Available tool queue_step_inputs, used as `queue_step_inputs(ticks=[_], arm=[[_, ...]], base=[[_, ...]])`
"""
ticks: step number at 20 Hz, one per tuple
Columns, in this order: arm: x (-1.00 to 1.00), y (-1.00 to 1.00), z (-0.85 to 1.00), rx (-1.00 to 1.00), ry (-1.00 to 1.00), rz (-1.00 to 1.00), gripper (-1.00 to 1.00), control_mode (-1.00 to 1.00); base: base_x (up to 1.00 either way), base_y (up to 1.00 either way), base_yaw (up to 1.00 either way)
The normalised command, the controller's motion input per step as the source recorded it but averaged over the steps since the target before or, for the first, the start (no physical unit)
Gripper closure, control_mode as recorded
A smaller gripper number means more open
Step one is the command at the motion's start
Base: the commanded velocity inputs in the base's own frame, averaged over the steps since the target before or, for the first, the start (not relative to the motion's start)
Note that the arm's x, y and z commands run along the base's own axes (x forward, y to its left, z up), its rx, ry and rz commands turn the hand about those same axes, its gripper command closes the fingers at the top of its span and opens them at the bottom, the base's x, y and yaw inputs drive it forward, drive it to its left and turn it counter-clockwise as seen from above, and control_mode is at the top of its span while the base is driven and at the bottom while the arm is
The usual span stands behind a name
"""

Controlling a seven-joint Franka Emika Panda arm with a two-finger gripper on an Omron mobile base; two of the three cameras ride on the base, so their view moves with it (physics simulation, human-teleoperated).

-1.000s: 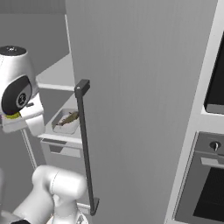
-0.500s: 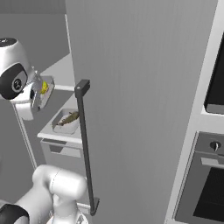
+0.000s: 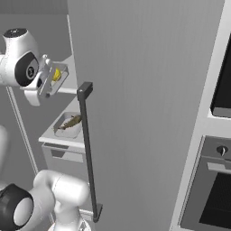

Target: Take the meat container that has the fish and place it on the second highest rack of the freezer. Then take the vegetable container that has the lemons and place it on the highest rack of the freezer.

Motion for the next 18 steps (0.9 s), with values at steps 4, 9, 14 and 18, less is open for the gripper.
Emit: queue_step_inputs(ticks=[4,9,14,18], arm=[[0.80,0.00,0.00,0.00,-0.14,0.00,1.00,-1.00],[0.80,0.01,0.00,0.00,-0.06,-0.03,1.00,-1.00],[0.74,0.05,-0.10,-0.03,0.00,-0.13,1.00,-1.00],[0.71,0.04,-0.24,-0.06,0.00,-0.16,1.00,-1.00]], base=[[0.00,0.00,0.00],[0.00,0.00,0.00],[0.00,0.00,0.00],[0.00,0.00,0.00]])
